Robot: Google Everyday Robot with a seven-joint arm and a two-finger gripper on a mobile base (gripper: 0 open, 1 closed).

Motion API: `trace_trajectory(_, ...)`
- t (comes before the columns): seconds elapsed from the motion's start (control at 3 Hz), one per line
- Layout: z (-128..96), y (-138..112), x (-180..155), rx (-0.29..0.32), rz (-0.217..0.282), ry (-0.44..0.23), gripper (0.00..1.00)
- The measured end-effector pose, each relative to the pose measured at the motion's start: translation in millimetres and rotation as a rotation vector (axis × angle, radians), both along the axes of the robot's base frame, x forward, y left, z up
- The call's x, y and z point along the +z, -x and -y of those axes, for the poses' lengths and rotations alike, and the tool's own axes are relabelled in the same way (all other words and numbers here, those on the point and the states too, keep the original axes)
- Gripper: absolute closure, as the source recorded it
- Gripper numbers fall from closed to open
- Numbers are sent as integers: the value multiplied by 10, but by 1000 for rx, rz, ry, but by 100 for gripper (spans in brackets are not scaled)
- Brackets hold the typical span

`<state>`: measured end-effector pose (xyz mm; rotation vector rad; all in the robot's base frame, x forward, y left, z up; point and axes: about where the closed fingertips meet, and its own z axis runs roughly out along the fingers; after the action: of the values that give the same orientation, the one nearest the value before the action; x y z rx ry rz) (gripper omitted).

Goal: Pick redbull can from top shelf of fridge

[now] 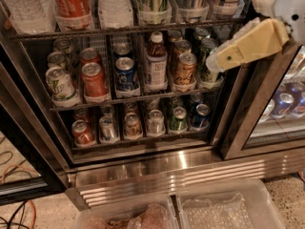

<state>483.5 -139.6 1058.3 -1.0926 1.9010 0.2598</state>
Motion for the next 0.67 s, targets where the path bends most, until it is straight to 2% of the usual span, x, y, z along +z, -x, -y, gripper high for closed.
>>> trace_trajectory(0.33, -293, -85, -27, -23, 40, -101, 0)
trace_trajectory(0.67, -290, -187, 79, -54, 88, -121, 0)
